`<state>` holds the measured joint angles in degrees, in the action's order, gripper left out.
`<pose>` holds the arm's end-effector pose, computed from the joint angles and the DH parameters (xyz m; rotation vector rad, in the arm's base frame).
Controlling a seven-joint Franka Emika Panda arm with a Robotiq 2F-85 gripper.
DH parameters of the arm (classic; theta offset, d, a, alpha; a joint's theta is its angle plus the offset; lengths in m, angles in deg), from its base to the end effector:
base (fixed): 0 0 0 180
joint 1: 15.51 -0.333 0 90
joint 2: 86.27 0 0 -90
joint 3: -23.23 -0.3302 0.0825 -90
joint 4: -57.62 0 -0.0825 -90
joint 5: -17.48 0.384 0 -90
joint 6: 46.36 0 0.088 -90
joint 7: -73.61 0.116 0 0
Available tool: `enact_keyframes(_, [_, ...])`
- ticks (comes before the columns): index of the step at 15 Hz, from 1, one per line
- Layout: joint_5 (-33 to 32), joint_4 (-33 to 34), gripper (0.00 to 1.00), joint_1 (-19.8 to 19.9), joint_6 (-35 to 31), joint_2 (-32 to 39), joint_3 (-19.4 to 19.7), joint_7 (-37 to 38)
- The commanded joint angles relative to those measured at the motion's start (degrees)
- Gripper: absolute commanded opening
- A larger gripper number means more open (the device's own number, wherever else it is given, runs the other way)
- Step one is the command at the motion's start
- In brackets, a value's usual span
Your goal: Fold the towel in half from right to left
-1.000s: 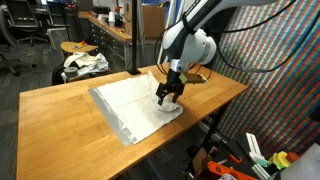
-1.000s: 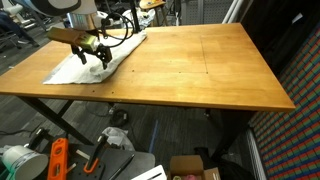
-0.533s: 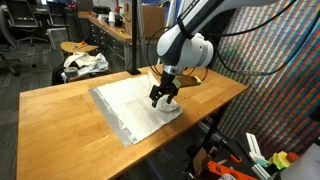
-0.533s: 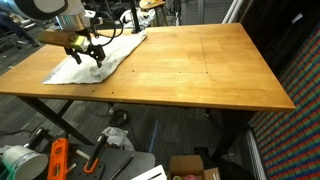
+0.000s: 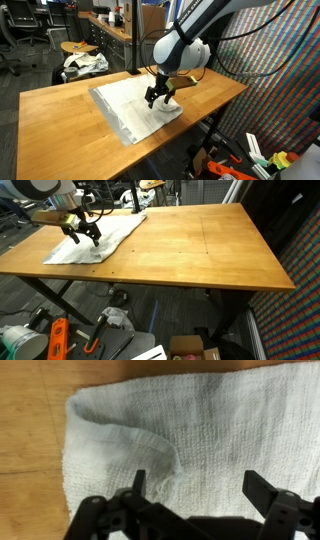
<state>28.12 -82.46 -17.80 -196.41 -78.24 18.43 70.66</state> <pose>0.4890 0.0579 0.2531 -3.0330 -0.0223 -0.0447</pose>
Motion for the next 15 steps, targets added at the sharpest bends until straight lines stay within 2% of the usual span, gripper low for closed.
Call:
enact_keyframes(1, [-3.11,0.33,1.0,-0.73,-1.98,0.75,0.69,4.13])
enact_keyframes(2, [-3.65,0.46,0.84,-0.76,-1.87,1.09,0.76,4.85])
enact_keyframes(3, [-3.67,0.53,0.74,-0.75,-2.16,1.36,0.71,5.03])
enact_keyframes(11, [-5.07,3.04,0.11,-0.66,-2.03,4.32,1.54,7.87])
enact_keyframes(13, [-4.84,3.47,0.05,-0.5,-1.9,4.26,1.69,7.97])
enact_keyframes(15, [-4.36,4.03,0.03,-0.27,-1.61,4.25,1.79,7.77])
